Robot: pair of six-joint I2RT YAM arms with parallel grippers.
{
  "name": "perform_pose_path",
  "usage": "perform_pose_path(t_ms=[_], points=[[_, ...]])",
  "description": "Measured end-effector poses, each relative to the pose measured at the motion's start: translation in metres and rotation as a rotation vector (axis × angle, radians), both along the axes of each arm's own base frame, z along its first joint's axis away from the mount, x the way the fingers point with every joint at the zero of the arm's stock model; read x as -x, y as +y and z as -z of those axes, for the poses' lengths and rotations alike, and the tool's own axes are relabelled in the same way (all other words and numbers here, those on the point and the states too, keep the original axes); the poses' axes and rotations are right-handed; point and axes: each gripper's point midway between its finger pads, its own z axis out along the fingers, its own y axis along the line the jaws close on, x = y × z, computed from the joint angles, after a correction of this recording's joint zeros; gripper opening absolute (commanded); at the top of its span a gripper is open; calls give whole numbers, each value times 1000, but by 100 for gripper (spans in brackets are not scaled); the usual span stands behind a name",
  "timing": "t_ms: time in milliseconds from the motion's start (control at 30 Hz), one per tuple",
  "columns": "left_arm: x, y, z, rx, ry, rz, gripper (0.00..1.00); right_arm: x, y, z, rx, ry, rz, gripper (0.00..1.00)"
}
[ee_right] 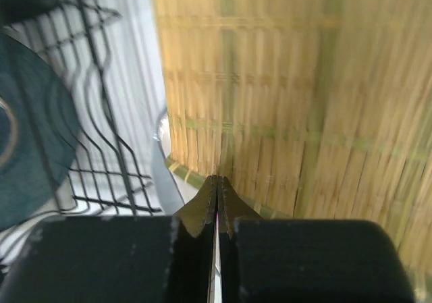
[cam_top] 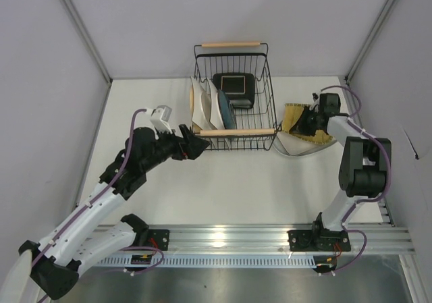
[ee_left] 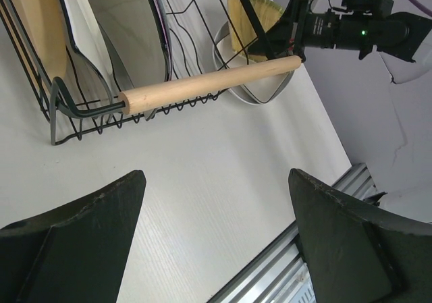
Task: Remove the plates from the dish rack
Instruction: Place the plate on the table
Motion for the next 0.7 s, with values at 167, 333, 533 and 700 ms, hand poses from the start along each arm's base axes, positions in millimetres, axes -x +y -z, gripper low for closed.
perform_pose_path(t_ms=[167, 333, 533, 700], points=[[-1, -1, 2, -5, 7, 0, 94, 34, -2, 18, 14, 74, 12, 0], [-1, -1, 3, -5, 8, 0, 94, 52, -12, 9, 45, 69, 37, 0], [-1, -1, 3, -5, 8, 0, 93, 61, -35, -19, 108, 16, 113, 0], [-1, -1, 2, -3, 7, 4, 95, 57, -40, -58, 131, -110, 140, 0]])
